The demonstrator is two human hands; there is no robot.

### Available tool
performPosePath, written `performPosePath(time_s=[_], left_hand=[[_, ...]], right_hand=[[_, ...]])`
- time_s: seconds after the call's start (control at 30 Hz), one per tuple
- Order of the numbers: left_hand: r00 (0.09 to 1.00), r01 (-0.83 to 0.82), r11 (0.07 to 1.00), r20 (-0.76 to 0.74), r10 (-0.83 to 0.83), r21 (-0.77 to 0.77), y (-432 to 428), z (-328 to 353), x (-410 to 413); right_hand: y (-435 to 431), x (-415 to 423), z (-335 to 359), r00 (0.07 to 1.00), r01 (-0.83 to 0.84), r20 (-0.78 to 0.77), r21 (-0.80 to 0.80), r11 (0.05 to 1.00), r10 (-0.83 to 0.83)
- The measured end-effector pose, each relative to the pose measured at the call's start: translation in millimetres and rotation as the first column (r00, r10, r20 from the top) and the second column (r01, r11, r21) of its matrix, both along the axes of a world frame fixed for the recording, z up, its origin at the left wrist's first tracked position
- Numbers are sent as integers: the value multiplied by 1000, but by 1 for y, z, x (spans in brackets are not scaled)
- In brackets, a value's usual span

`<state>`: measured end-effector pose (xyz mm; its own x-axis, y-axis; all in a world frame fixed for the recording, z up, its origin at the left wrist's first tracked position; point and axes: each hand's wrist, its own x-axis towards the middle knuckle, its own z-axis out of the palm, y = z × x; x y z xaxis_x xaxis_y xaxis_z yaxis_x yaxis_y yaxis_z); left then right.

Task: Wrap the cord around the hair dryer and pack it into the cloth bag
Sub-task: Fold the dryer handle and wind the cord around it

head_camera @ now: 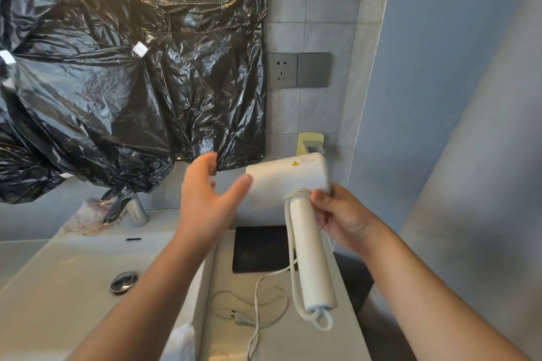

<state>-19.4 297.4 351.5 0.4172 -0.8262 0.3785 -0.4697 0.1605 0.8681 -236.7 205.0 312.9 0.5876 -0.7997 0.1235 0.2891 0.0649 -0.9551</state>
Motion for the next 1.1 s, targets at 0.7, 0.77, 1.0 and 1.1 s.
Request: performPosePath(time_s=[0.7,0.77,1.0,1.1], left_hand=[[802,587,799,-223,-554,129,0,-10,-76],[812,559,822,-275,-515,111,2,-16,-79],[832,372,926,-465,-304,61,5,-35,-76],[861,274,959,-462,-212,70,7,-53,-66]], right_hand=[[12,-56,17,957,-231,-211,-140,963,199],[10,-56,11,957,-193,-248,-162,968,149],[41,-22,-32,982,29,171,303,953,-85],[51,-1,-45,979,194,36,169,966,-202]])
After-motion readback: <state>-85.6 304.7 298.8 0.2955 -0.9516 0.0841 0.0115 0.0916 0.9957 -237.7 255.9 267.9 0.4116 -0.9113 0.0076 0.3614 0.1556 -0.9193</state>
